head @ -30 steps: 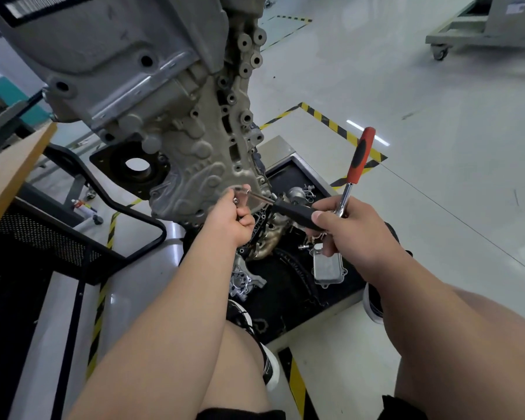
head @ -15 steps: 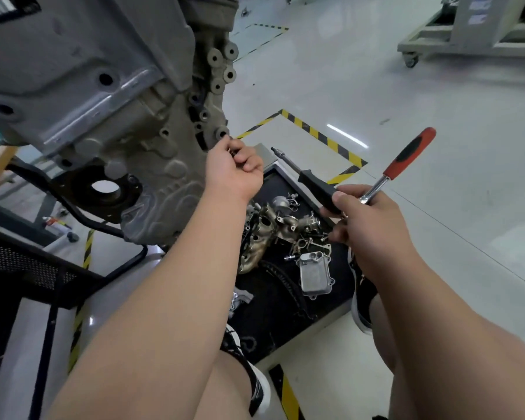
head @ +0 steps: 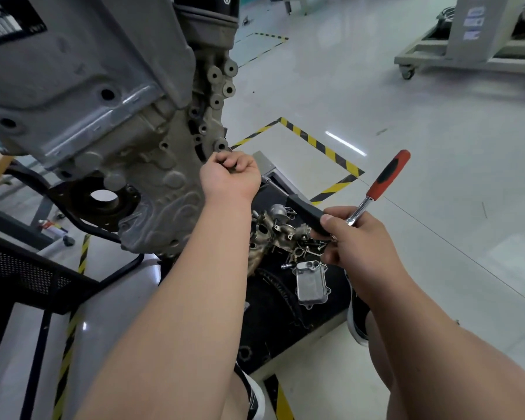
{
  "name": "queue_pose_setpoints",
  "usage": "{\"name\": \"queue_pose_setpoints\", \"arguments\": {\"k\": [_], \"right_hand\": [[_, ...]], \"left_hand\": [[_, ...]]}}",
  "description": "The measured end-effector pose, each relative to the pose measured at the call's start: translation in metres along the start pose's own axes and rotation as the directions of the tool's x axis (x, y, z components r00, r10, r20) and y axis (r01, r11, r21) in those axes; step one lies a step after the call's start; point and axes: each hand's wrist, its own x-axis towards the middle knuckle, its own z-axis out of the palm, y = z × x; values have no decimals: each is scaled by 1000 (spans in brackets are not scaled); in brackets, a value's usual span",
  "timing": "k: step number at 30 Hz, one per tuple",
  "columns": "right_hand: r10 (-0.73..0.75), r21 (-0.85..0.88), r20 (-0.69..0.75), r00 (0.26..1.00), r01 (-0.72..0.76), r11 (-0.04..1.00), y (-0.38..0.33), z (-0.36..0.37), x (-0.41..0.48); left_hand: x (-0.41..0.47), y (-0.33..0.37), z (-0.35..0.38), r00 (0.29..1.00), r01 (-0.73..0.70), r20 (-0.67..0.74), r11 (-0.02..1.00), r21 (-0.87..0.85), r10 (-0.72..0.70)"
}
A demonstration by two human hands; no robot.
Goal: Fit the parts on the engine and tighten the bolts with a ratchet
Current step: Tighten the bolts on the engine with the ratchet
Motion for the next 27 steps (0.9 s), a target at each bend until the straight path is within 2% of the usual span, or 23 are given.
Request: {"name": "queue_pose_setpoints", "arguments": {"k": [6, 9, 11, 14, 17, 19, 21, 24, 27], "right_hand": [[-18, -7, 10, 1000, 19, 1000, 0, 2, 0], [-16, 23, 1, 1000, 15, 1000, -2, 2, 1], [-17, 11, 8, 1000, 17, 1000, -3, 1, 2], [-18, -53, 32, 999, 19, 998, -3, 1, 6], [-15, -97, 59, 998, 21, 995, 1, 9, 11], [2, -91, 61, 998, 4, 996, 3, 17, 13], [16, -73, 65, 998, -12, 997, 4, 26, 17], [25, -45, 80, 996, -22, 999, 2, 40, 24], [53, -30, 99, 994, -50, 998, 4, 48, 29]], "left_hand": [[2, 2, -9, 1000, -3, -17, 999, 38, 4], [1, 5, -18, 998, -29, -54, 965, 261, 45], [-1, 10, -32, 991, -14, -110, 865, 501, 80], [-9, 21, -64, 971, 136, -228, 626, 768, 69], [-21, 27, -94, 937, 299, -344, 371, 879, 60], [-29, 26, -105, 926, 351, -373, 235, 906, 54], [-34, 22, -109, 930, 354, -366, 196, 915, 30], [-41, 19, -112, 936, 345, -351, 227, 911, -17], [-49, 24, -117, 935, 350, -354, 211, 913, -21]]}}
